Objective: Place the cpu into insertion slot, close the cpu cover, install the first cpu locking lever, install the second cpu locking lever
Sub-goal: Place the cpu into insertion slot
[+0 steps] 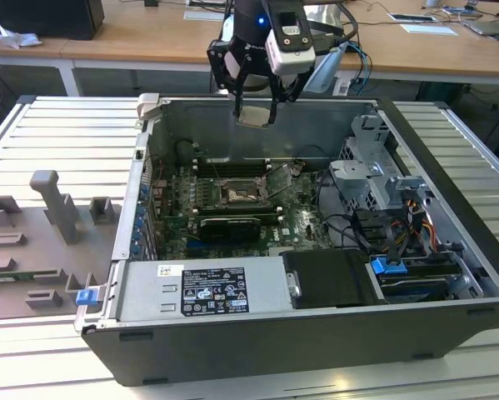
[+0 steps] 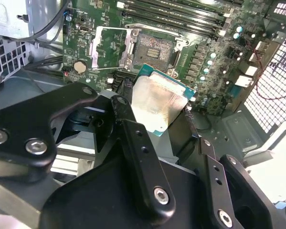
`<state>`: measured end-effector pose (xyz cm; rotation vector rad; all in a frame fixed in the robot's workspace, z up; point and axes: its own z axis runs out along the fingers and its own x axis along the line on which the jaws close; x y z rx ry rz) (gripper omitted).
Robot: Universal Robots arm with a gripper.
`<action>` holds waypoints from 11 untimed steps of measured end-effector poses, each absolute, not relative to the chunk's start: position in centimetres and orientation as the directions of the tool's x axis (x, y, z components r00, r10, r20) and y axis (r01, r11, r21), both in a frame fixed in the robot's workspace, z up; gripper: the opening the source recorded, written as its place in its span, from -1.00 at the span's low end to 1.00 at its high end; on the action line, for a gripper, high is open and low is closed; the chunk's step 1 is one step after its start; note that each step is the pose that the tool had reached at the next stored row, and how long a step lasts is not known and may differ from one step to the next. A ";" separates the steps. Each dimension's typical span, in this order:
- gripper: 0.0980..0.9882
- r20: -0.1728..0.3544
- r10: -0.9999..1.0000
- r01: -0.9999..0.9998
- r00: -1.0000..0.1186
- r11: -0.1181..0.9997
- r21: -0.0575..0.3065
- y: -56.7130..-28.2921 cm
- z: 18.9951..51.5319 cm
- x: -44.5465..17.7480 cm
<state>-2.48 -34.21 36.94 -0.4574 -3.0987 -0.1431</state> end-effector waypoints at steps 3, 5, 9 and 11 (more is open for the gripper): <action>0.00 0.019 0.297 0.297 -0.955 0.951 0.089 -34.2 36.9 -2.5; 0.00 0.019 0.301 0.301 -0.954 0.949 0.089 -34.2 36.9 -2.5; 0.00 0.019 0.310 0.310 -0.951 0.946 0.089 -34.2 36.9 -2.5; 0.00 0.019 0.314 0.315 -0.949 0.945 0.089 -34.2 36.9 -2.5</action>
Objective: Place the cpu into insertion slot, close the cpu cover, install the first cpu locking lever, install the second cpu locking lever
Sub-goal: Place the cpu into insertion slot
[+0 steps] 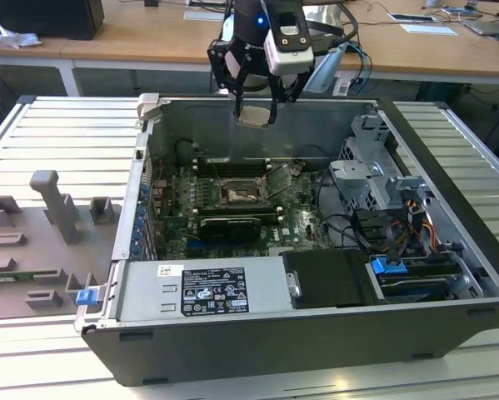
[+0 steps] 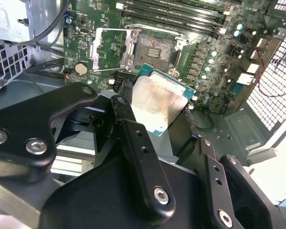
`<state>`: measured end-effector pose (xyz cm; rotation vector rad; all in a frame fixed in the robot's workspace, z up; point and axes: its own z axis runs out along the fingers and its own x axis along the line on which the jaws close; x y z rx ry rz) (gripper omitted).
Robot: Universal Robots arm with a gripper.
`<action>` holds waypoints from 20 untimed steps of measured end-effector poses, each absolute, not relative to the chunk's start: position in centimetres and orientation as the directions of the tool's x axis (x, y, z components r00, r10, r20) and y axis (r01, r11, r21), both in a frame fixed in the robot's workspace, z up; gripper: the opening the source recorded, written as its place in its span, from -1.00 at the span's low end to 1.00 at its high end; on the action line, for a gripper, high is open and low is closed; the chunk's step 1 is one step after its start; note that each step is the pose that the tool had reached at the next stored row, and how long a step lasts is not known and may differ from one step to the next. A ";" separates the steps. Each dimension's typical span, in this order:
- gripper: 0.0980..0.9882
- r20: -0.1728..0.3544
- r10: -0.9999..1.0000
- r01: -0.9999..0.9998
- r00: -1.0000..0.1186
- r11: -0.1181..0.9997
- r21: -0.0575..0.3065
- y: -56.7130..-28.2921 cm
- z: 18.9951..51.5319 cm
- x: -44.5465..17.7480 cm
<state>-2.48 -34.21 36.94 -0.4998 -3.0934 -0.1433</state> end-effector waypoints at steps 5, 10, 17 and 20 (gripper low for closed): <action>0.00 0.019 0.326 0.327 -0.945 0.941 0.089 -34.2 36.9 -2.5; 0.00 0.019 0.340 0.340 -0.940 0.936 0.089 -34.2 36.9 -2.5; 0.00 0.019 0.359 0.359 -0.933 0.929 0.089 -34.2 36.9 -2.5; 0.00 0.019 0.365 0.365 -0.931 0.927 0.089 -34.2 36.9 -2.5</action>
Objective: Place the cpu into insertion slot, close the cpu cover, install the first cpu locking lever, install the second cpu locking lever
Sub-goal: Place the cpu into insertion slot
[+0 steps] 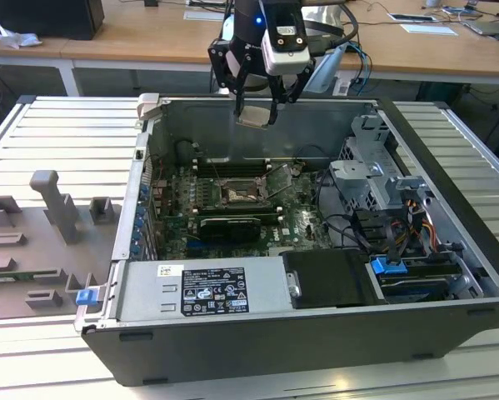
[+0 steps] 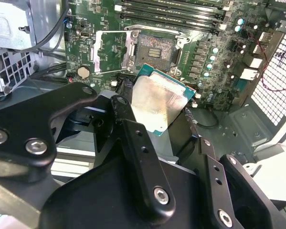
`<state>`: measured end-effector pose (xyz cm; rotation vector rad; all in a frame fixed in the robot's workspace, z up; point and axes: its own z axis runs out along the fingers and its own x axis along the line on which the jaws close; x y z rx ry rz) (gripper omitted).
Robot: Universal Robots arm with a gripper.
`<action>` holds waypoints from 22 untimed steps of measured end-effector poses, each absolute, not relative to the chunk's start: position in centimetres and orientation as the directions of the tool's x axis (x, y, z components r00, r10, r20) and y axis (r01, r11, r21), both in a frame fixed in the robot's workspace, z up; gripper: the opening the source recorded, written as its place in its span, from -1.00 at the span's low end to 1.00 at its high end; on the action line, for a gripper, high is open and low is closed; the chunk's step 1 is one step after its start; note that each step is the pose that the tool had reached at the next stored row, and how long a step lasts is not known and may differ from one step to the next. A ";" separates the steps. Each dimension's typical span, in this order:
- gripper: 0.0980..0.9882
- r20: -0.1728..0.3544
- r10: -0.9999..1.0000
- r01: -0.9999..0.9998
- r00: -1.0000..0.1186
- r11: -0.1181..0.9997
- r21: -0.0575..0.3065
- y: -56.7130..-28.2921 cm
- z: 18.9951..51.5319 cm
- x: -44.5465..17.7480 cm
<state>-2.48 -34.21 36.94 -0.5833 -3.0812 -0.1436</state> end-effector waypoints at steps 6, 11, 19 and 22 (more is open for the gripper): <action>0.00 0.019 0.387 0.387 -0.922 0.918 0.089 -34.2 36.9 -2.5; 0.00 0.019 0.439 0.439 -0.898 0.894 0.089 -34.2 36.9 -2.5; 0.00 0.019 0.475 0.475 -0.880 0.875 0.089 -34.2 36.8 -2.5; 0.00 0.019 0.494 0.493 -0.869 0.865 0.089 -34.2 36.8 -2.5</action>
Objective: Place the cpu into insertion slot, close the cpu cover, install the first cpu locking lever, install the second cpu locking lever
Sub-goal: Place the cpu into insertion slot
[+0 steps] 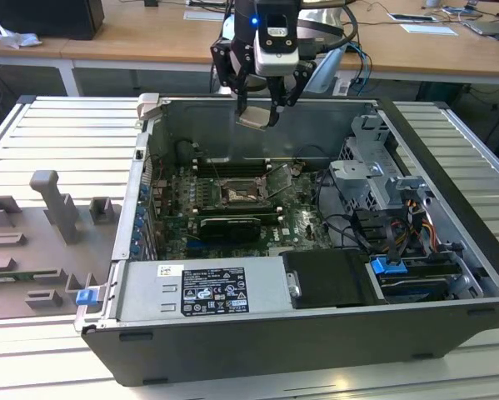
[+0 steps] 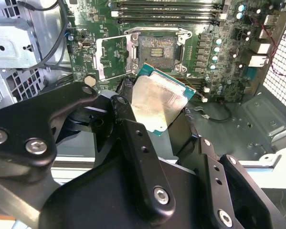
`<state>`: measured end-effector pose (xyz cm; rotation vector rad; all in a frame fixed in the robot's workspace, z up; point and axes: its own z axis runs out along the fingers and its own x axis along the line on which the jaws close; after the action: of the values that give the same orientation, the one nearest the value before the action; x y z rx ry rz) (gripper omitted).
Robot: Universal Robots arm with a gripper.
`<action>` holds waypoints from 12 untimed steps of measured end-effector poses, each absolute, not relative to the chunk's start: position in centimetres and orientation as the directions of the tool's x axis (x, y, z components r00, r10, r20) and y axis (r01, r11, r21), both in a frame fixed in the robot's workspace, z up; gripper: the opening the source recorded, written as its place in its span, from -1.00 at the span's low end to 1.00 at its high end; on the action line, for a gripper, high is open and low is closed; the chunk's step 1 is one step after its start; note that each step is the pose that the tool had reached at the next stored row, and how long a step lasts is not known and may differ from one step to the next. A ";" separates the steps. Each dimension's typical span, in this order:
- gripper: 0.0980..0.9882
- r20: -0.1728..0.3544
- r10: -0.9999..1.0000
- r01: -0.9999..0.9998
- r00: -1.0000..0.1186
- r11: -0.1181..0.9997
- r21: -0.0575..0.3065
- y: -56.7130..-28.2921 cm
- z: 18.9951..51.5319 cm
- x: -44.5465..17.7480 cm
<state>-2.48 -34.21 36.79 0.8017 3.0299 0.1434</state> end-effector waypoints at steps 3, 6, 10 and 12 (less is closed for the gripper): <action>0.00 0.019 0.500 0.499 -0.866 0.862 0.089 -34.2 36.7 -2.5; 0.00 0.019 0.500 0.500 -0.866 0.862 0.089 -34.2 36.6 -2.5; 0.00 0.019 0.501 0.501 -0.865 0.861 0.089 -34.2 36.5 -2.5; 0.00 0.019 0.506 0.506 -0.862 0.858 0.089 -34.2 36.5 -2.5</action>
<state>-2.48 -34.21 36.47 0.8232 3.0235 0.1425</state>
